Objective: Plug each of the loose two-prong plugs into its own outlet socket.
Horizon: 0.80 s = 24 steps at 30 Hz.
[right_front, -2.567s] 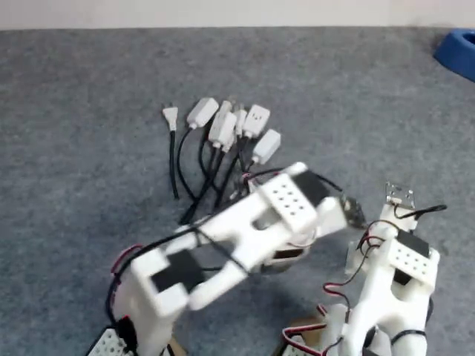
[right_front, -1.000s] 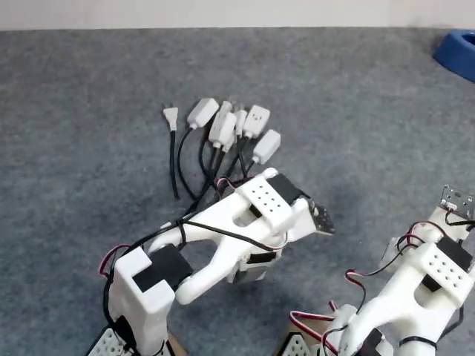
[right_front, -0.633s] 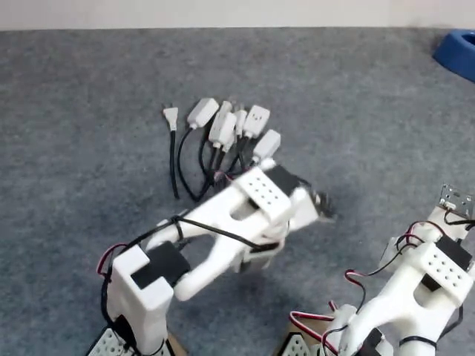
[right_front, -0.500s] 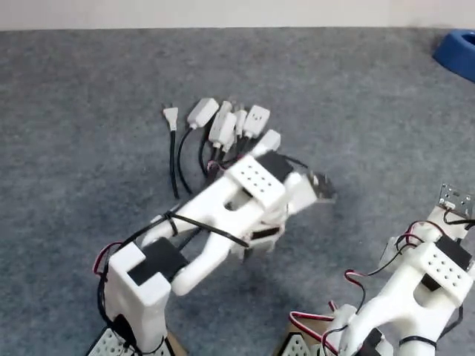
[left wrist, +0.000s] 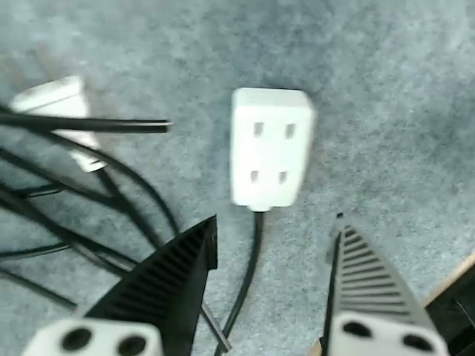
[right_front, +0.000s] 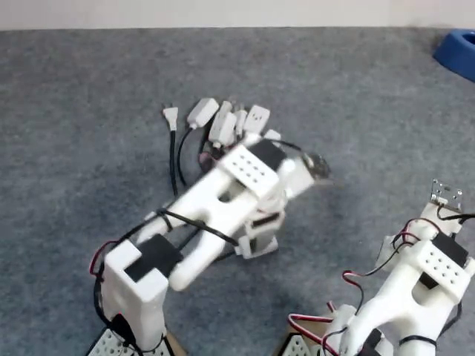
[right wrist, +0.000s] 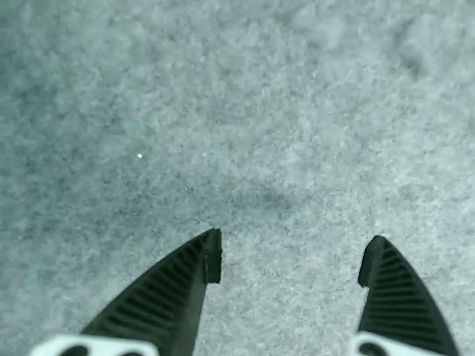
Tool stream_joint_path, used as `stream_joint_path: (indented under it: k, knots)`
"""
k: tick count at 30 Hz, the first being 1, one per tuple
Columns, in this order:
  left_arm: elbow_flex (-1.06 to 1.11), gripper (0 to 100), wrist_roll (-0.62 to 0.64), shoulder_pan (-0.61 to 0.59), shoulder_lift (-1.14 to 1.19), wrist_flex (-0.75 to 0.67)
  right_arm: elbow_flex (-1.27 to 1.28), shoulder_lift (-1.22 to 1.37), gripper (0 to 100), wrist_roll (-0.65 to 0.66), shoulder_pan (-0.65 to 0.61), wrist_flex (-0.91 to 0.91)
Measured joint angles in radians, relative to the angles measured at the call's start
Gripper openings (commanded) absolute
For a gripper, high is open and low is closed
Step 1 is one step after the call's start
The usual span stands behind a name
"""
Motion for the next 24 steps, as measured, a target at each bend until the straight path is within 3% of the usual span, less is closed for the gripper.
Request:
stream_joint_path:
  k: [4, 14, 20, 24]
  knots:
    - [-0.075, 25, 0.0, -0.149, 0.0, -0.026, 0.0, 0.0, 29.6, 0.003, -0.049, 0.0]
    - [-0.216, 25, 0.005, -0.706, 0.015, -0.227, 0.0, 0.0, 29.6, -0.031, -0.261, 0.0]
    - [-0.276, 26, 0.006, -0.783, 0.173, -0.373, 0.0, 0.0, 29.6, -0.115, -0.428, 0.002]
    - [-0.425, 26, 0.005, -0.781, 0.333, -0.417, 0.0, 0.0, 29.6, -0.127, -0.459, 0.032]
